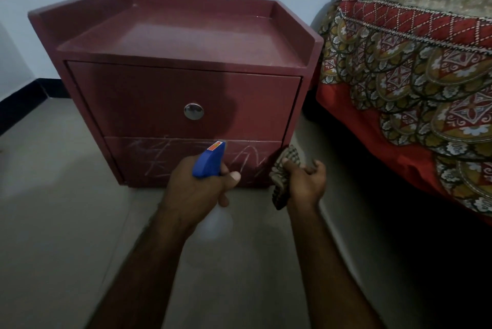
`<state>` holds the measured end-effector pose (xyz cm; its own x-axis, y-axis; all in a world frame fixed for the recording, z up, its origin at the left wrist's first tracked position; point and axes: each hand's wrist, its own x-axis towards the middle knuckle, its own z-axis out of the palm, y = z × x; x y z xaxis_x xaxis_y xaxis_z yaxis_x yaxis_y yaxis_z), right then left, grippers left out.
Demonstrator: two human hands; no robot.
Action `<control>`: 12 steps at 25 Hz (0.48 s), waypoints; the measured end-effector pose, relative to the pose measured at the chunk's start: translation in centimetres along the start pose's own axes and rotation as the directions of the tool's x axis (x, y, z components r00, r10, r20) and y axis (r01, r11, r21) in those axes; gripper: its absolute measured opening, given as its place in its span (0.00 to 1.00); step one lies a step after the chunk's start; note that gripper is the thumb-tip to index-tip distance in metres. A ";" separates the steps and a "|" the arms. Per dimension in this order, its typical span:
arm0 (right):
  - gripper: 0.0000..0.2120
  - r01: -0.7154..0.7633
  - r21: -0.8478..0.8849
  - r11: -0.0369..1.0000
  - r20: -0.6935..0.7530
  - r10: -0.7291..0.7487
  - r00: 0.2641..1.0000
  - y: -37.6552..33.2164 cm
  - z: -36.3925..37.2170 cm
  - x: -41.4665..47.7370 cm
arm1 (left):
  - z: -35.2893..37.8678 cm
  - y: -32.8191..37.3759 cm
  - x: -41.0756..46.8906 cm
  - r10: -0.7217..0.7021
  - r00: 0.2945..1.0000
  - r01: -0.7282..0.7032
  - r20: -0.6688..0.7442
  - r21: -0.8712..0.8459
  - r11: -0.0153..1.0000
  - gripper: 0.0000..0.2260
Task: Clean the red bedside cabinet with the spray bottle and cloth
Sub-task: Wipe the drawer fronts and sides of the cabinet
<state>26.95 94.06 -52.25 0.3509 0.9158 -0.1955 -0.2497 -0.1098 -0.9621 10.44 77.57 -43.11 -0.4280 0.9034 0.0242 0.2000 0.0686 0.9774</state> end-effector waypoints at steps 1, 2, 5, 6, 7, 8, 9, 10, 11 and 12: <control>0.34 -0.069 0.072 0.995 0.036 0.067 0.997 0.2 -0.8 0.2 | 0.2 -0.3 0.0 -0.012 1.000 0.012 0.006 0.002 1.000 0.09; 0.34 -0.137 0.154 0.979 0.088 0.124 0.988 0.5 -1.4 0.2 | 0.4 -0.7 0.0 -0.026 1.000 0.026 0.010 0.010 1.000 0.10; 0.33 -0.306 0.276 0.911 0.250 0.240 0.938 1.4 -2.9 -0.3 | 1.3 -1.8 0.1 -0.092 0.996 0.090 0.022 0.056 0.994 0.11; 0.32 -0.343 0.288 0.894 0.283 0.263 0.922 1.6 -3.3 -0.6 | 1.6 -2.2 0.1 -0.116 0.993 0.113 0.030 0.086 0.990 0.11; 0.30 -0.365 0.294 0.883 0.314 0.271 0.910 1.8 -3.8 -0.8 | 1.8 -2.6 0.1 -0.142 0.989 0.136 0.041 0.122 0.983 0.10; 0.25 -0.373 0.295 0.879 0.348 0.265 0.899 1.7 -4.2 -1.0 | 2.1 -3.0 0.2 -0.165 0.985 0.155 0.051 0.154 0.976 0.10; 0.20 -0.376 0.293 0.879 0.376 0.256 0.890 1.4 -4.4 -1.1 | 2.2 -3.3 0.2 -0.185 0.981 0.171 0.058 0.182 0.968 0.11; 0.16 -0.389 0.304 0.870 0.398 0.256 0.881 1.2 -4.6 -1.2 | 2.4 -3.6 0.2 -0.203 0.978 0.187 0.058 0.207 0.960 0.12; 0.14 -0.423 0.337 0.841 0.411 0.273 0.870 0.9 -4.8 -1.2 | 2.5 -3.9 0.2 -0.218 0.974 0.201 0.053 0.227 0.953 0.14; 0.13 -0.460 0.386 0.800 0.421 0.291 0.859 0.7 -4.9 -1.1 | 2.6 -4.2 0.2 -0.232 0.971 0.215 0.049 0.237 0.947 0.15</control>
<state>30.76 91.06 -53.62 -0.1512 0.9177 -0.3674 -0.7093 -0.3596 -0.6063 11.83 78.59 -47.73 -0.4194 0.8823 -0.2137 0.3064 0.3592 0.8815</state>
